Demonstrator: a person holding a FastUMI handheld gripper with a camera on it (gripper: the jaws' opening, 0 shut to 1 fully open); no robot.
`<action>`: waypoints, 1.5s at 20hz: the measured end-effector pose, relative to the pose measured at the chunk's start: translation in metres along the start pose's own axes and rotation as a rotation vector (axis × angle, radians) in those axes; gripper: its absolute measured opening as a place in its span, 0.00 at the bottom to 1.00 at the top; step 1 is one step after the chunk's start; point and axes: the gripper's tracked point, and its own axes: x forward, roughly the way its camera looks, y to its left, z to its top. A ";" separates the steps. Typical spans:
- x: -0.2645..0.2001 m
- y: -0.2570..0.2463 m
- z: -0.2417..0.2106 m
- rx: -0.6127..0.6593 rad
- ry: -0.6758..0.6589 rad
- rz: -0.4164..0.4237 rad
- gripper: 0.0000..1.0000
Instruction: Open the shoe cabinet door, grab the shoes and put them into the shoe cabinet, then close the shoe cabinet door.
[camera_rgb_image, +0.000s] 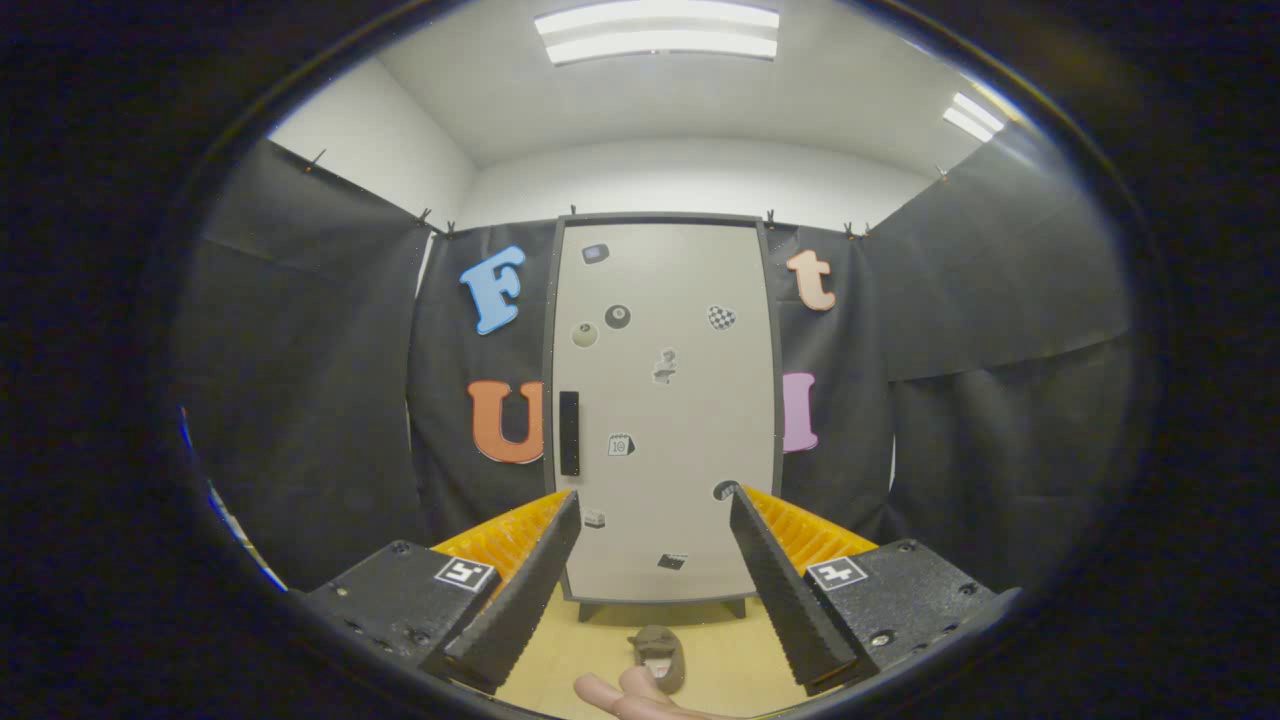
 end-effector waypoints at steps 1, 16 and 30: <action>0.000 0.001 -0.001 0.003 0.001 0.005 0.99; 0.073 -0.004 0.015 -0.061 -0.145 -0.092 0.99; 0.212 0.073 0.020 0.012 -0.021 0.109 0.99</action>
